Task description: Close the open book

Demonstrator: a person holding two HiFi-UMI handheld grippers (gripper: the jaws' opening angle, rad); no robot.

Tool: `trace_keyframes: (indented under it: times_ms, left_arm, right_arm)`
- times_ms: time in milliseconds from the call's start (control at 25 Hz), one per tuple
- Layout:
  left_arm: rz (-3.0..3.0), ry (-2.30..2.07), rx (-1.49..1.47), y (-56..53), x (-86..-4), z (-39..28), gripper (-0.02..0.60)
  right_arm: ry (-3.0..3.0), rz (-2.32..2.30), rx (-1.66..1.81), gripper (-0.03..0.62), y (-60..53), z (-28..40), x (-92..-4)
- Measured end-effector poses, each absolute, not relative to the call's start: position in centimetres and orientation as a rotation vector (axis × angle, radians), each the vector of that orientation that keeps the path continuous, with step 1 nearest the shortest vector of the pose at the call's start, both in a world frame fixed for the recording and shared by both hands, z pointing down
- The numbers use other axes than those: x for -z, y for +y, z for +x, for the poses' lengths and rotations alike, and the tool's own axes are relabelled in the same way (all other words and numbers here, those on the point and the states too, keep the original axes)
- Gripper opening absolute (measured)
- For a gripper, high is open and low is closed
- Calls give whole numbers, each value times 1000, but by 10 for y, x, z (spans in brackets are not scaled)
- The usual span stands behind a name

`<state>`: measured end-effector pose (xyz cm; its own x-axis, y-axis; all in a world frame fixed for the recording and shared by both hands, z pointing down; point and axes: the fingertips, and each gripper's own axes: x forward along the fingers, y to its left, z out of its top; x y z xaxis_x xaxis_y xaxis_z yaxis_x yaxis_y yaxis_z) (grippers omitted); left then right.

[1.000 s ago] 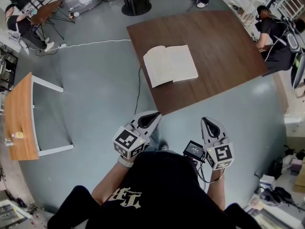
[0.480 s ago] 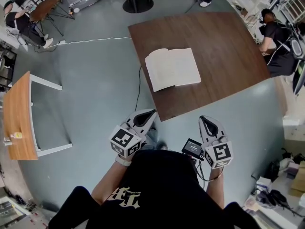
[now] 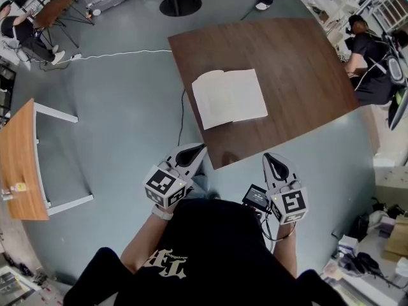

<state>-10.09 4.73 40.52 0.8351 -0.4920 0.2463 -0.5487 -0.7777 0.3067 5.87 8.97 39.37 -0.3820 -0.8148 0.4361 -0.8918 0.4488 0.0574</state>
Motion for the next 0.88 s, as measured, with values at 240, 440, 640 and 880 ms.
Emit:
trace_keyframes:
  times_ms: [240, 440, 640, 880]
  left_arm:
    - [2648, -775, -207, 21, -406, -108, 5]
    - [2644, -763, -213, 4, -409, -114, 5]
    - [2652, -748, -216, -15, -408, -118, 5]
    - [2659, -737, -206, -31, -405, -128, 5]
  right_arm:
    - [-2297, 1415, -249, -12, 71, 48, -395]
    - [-2287, 1418, -265, -12, 55, 43, -399]
    - [-2281, 1422, -273, -12, 39, 36, -400]
    - [-2261, 1432, -267, -12, 26, 26, -397]
